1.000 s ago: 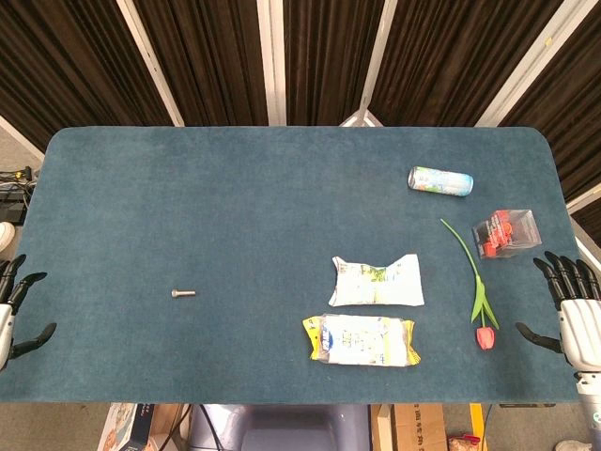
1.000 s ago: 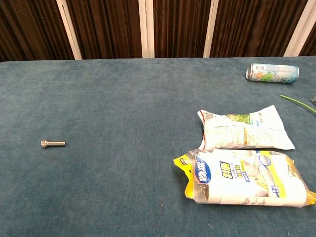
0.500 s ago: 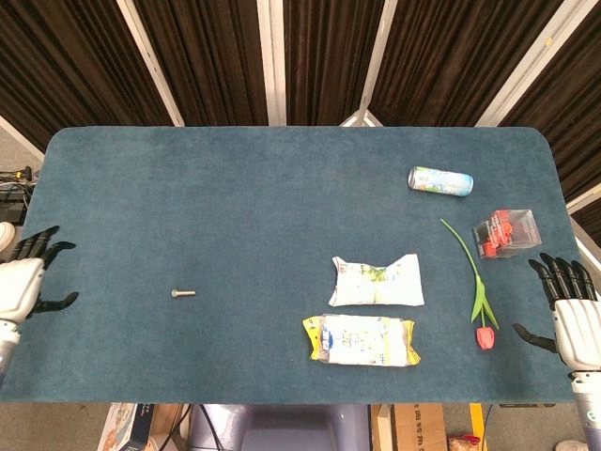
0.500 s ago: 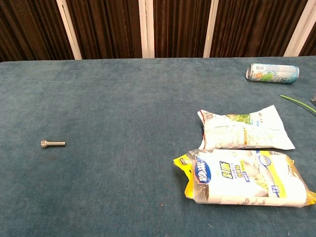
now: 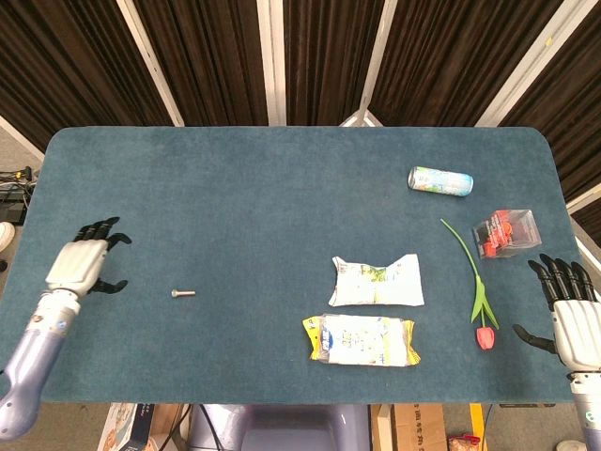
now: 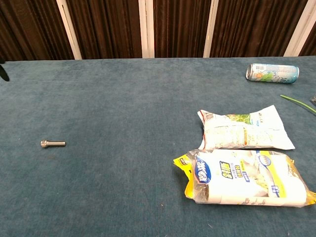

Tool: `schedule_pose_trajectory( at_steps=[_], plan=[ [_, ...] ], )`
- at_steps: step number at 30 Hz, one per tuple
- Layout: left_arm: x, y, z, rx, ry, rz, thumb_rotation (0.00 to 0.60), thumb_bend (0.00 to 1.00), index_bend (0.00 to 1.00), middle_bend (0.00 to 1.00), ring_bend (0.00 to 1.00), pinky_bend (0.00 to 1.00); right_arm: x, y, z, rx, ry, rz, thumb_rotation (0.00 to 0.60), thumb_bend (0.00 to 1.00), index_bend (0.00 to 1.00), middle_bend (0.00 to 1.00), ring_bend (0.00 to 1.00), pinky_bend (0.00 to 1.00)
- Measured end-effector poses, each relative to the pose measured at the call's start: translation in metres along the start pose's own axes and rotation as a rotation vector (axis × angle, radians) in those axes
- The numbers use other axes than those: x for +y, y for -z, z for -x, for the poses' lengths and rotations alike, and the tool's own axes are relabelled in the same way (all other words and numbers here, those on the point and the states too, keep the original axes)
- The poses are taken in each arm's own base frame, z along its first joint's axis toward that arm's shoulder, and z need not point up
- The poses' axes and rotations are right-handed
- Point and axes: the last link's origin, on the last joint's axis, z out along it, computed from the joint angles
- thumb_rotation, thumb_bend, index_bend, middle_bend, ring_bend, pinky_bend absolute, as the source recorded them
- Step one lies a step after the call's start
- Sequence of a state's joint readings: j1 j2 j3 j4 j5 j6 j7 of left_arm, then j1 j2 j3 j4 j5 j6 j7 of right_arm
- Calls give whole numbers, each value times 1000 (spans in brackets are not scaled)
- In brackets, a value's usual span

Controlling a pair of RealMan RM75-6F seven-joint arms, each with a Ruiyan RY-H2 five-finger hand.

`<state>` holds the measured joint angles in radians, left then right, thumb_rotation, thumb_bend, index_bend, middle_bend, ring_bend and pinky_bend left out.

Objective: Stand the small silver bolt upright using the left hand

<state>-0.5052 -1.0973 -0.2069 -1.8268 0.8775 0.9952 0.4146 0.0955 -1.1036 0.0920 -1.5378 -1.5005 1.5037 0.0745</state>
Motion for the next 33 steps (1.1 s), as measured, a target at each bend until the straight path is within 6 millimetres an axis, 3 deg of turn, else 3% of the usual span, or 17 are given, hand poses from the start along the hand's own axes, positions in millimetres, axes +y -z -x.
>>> schedule_pose_trajectory(
  at_steps=[10,19,33],
  plan=[
    [54,-9,44,7,-73,16,600,335,344,21,0,0,1,0,-1,-2,-4,-1,600,104,130,96,69,0],
    [85,-10,70,16,-101,4,600,336,374,37,0,0,1,-1,-1,-2,-5,0,600,103,130,96,69,0],
    [98,-19,91,-2,-117,1,600,403,424,56,0,0,4,-2,-1,-1,-9,11,600,104,130,96,69,0]
  ],
)
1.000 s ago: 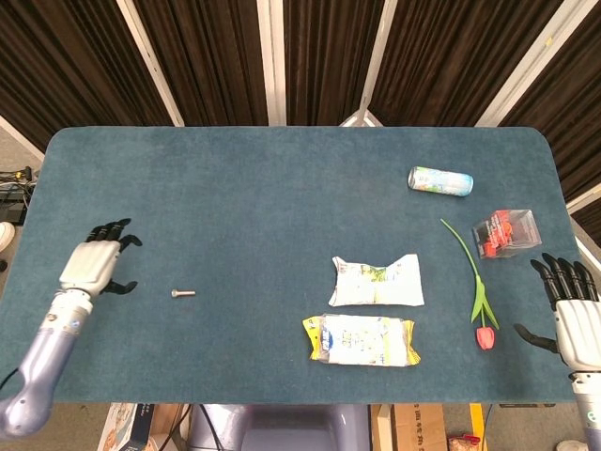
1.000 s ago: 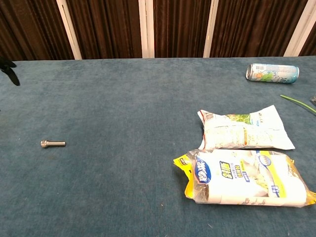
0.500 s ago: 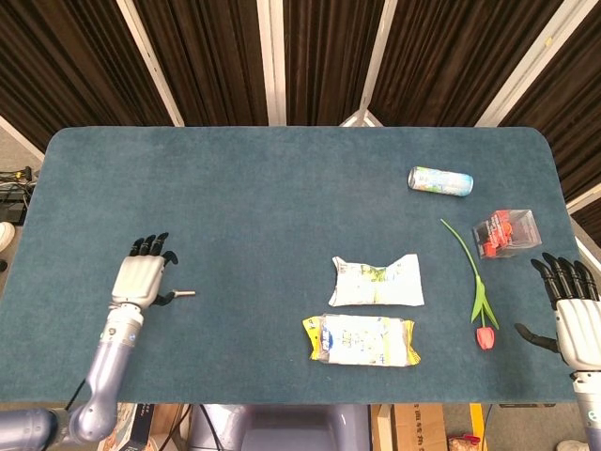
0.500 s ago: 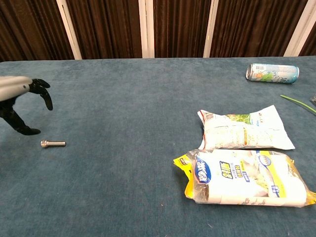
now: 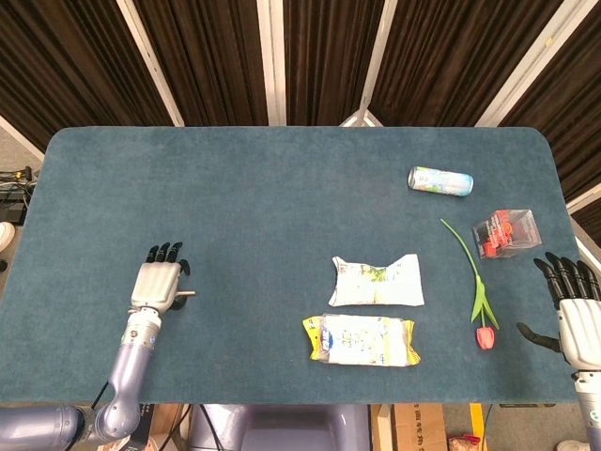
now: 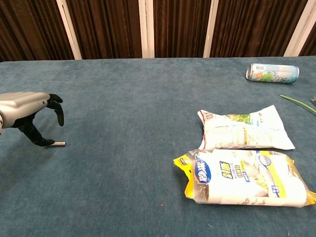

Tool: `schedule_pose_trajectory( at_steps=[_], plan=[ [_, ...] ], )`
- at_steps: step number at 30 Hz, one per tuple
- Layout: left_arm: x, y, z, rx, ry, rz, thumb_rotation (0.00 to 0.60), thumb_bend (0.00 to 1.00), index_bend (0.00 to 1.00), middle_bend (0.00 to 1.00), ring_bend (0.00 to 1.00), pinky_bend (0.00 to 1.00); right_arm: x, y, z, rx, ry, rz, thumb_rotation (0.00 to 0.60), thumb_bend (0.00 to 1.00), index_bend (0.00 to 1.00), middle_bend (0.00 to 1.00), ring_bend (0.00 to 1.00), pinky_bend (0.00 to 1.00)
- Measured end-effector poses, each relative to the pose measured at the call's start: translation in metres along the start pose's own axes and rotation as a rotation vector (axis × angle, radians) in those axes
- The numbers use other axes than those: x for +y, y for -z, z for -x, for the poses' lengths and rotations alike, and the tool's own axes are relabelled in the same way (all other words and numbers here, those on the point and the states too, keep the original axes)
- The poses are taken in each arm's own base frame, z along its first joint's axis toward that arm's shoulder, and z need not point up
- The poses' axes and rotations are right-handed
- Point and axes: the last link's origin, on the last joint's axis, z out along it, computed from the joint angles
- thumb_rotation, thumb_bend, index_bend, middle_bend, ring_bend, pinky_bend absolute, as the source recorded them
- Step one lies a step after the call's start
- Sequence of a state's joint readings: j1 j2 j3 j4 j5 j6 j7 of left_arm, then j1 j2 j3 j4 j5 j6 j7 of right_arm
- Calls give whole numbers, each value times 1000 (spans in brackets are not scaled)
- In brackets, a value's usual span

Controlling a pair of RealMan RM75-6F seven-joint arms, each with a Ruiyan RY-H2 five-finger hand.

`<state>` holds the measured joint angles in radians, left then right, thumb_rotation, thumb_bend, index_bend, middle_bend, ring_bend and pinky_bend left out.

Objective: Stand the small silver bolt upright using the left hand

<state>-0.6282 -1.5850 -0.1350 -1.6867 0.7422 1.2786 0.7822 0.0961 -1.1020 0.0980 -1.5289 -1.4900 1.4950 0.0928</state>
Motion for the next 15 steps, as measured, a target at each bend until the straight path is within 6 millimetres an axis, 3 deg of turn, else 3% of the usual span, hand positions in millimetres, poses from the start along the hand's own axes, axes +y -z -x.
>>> schedule_pose_trajectory(
  at_steps=[15],
  plan=[
    [5,1,13,-5,-23,17,600,412,465,79,0,0,2,-1,0,2,-11,10,600,103,130,96,69,0]
  ],
)
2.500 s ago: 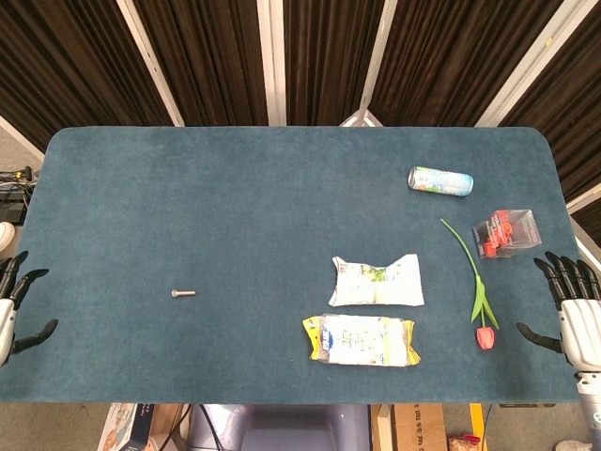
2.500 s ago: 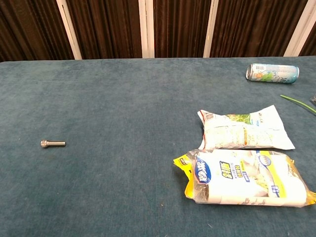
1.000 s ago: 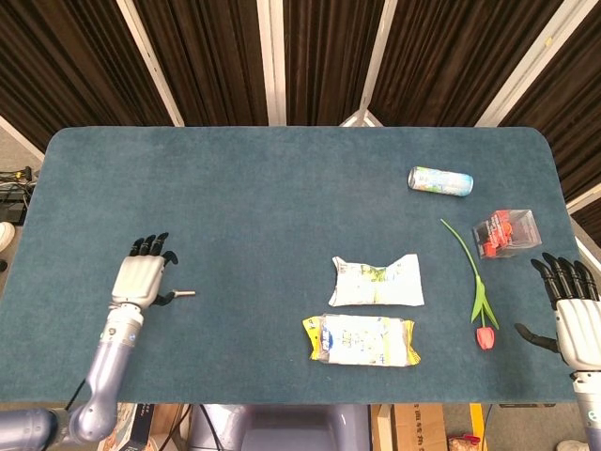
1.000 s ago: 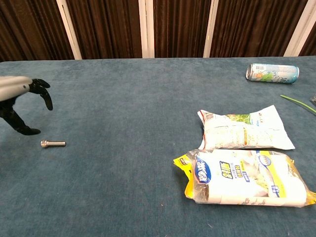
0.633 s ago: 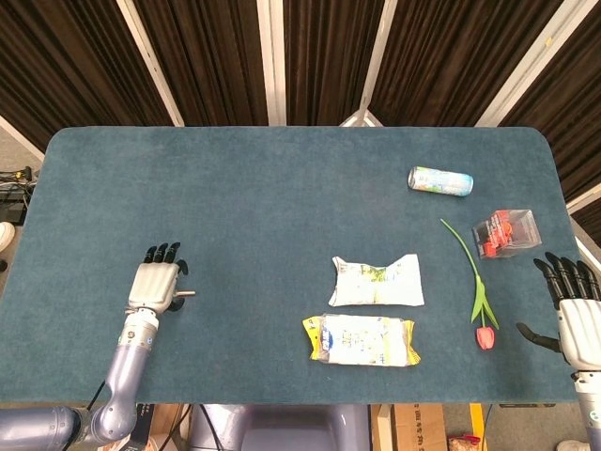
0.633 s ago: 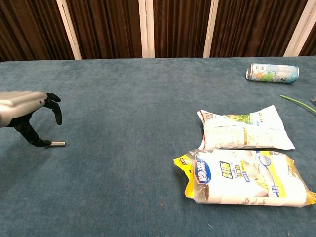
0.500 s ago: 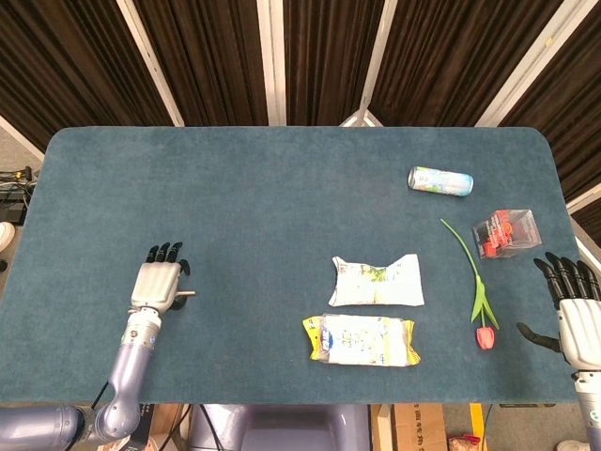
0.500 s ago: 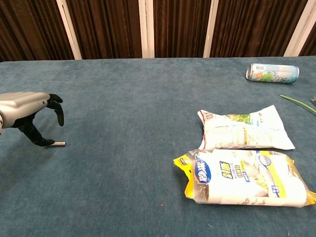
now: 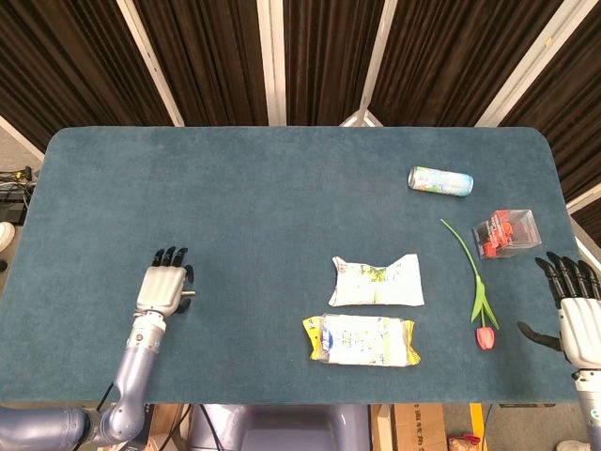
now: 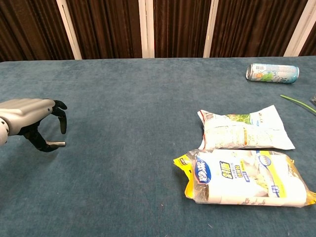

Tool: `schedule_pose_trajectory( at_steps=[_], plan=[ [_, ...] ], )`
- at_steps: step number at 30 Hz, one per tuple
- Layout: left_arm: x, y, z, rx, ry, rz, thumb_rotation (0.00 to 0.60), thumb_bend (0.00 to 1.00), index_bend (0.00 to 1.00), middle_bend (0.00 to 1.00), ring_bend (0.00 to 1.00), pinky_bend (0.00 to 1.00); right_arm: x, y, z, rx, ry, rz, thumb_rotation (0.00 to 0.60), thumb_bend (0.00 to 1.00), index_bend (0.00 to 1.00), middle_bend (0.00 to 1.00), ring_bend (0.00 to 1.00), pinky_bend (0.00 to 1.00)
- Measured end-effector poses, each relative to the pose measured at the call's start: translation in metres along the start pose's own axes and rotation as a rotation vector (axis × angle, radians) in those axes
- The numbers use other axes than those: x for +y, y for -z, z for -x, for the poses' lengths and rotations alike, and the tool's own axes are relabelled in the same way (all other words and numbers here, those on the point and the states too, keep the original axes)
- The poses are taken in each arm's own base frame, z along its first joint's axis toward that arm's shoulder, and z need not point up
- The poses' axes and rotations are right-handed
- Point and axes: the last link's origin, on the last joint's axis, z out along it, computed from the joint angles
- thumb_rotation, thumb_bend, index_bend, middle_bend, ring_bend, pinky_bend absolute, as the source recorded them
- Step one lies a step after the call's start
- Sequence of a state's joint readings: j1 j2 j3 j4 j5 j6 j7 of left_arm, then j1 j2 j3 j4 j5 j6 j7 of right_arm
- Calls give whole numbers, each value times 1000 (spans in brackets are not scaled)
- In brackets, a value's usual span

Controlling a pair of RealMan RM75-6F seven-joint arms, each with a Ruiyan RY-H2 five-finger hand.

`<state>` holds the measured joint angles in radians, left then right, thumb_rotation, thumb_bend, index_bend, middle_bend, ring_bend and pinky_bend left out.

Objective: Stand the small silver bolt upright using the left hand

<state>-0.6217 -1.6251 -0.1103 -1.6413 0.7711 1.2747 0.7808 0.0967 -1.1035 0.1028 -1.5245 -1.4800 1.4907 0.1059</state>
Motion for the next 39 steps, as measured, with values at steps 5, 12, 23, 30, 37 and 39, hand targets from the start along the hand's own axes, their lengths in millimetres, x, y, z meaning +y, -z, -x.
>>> schedule_pose_trajectory(
  at_steps=[5,12,23,30,37,39],
  plan=[
    [3,-1,4,-5,-10,7,600,417,480,89,0,0,0,-1,1,-2,-1,2,600,103,130,96,69,0],
    [5,-2,8,-13,-13,6,600,442,505,104,0,0,1,-1,0,-2,-4,6,600,104,130,96,69,0],
    [4,-4,8,6,-32,-3,600,457,535,116,0,0,2,-2,2,-6,-11,6,600,103,130,96,69,0],
    [6,-7,9,14,-31,-3,600,456,538,118,0,0,2,-2,2,-9,-9,7,600,104,130,96,69,0],
    [7,-8,11,10,-44,-3,600,456,538,120,0,0,2,-2,3,-12,-7,9,600,104,130,96,69,0],
    [8,-8,12,10,-48,-3,600,456,537,121,0,0,2,-2,3,-12,-6,10,600,104,130,96,69,0]
  ],
)
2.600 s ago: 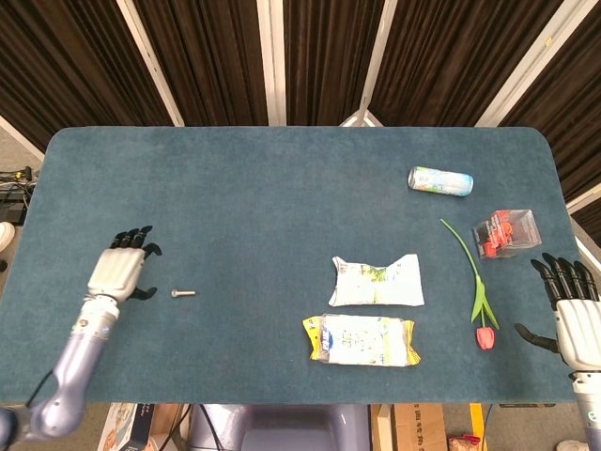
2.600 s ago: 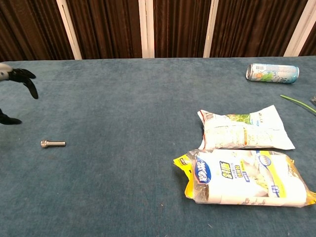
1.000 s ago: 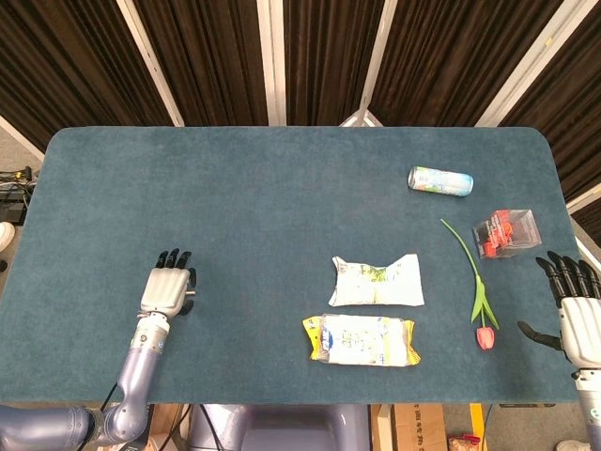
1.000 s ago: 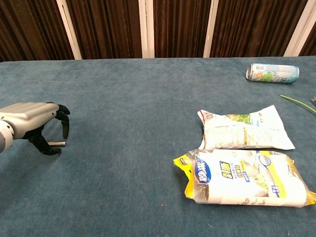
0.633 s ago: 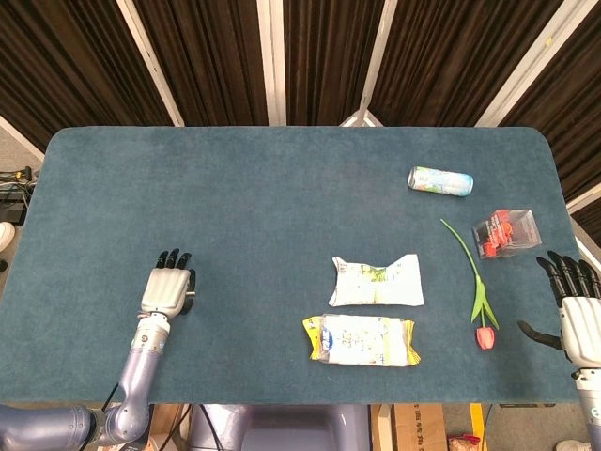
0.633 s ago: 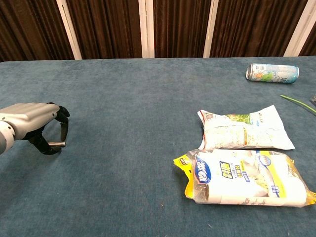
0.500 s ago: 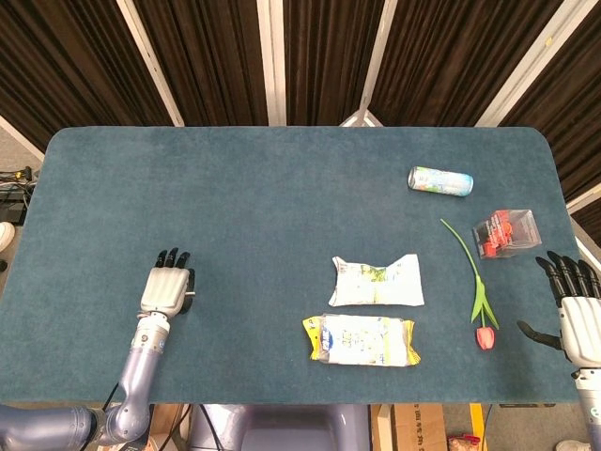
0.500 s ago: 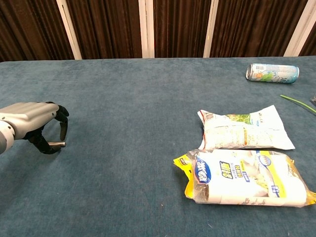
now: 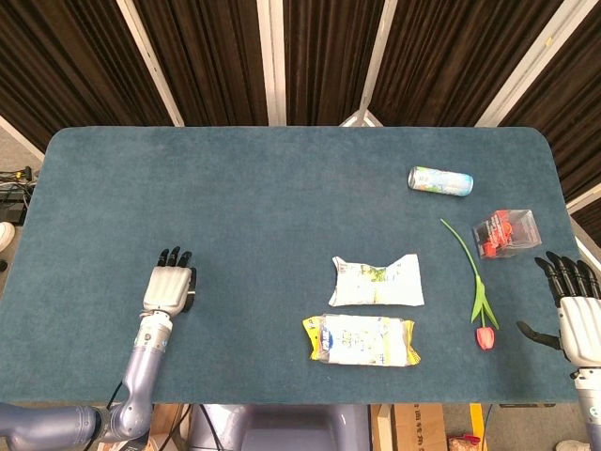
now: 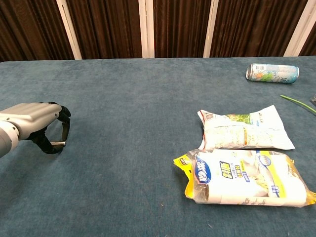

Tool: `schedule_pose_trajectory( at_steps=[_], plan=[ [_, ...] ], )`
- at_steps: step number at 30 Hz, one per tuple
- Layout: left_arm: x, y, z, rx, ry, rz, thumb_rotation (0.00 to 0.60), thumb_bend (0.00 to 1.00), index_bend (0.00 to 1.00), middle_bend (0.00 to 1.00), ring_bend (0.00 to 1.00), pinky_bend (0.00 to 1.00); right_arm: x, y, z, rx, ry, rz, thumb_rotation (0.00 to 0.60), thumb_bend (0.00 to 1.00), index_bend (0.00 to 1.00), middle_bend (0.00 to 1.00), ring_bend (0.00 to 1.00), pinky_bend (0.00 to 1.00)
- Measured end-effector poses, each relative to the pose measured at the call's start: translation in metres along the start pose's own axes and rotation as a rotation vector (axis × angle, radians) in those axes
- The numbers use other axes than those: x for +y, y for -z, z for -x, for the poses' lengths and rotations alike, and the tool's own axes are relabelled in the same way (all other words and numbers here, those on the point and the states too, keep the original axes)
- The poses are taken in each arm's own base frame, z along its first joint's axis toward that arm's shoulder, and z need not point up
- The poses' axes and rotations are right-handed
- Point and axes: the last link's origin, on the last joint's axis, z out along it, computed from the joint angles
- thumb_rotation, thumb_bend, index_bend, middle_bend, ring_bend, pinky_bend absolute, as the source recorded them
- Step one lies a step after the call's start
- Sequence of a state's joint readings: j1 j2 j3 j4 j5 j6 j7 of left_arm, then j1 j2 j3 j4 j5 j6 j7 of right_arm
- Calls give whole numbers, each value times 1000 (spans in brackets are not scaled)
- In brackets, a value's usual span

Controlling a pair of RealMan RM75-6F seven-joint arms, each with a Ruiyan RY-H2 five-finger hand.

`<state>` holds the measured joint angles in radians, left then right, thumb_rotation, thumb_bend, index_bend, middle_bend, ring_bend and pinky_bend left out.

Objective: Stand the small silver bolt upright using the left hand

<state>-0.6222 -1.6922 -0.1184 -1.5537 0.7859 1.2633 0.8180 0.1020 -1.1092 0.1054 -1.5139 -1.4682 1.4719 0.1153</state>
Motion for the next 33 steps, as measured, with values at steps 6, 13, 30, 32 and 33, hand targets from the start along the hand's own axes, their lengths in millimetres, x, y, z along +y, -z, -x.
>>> schedule_pose_trajectory(
  at_steps=[6,13,30,32,33],
  plan=[
    [1,-1,1,-1,-12,-2,600,462,538,123,0,0,0,0,0,0,0,1,600,103,130,96,69,0],
    [3,-1,3,-5,-16,0,600,515,554,140,0,0,0,0,0,-2,-2,0,600,103,130,96,69,0],
    [-20,9,-37,66,156,10,600,530,568,152,0,0,-1,0,1,-4,2,-4,600,104,130,96,69,0],
    [-23,10,-40,70,204,17,600,530,569,153,0,0,-2,0,2,-7,6,-7,600,103,130,96,69,0],
    [-25,11,-42,69,227,21,600,530,569,153,0,0,-3,0,2,-8,7,-8,600,103,130,96,69,0]
  ],
)
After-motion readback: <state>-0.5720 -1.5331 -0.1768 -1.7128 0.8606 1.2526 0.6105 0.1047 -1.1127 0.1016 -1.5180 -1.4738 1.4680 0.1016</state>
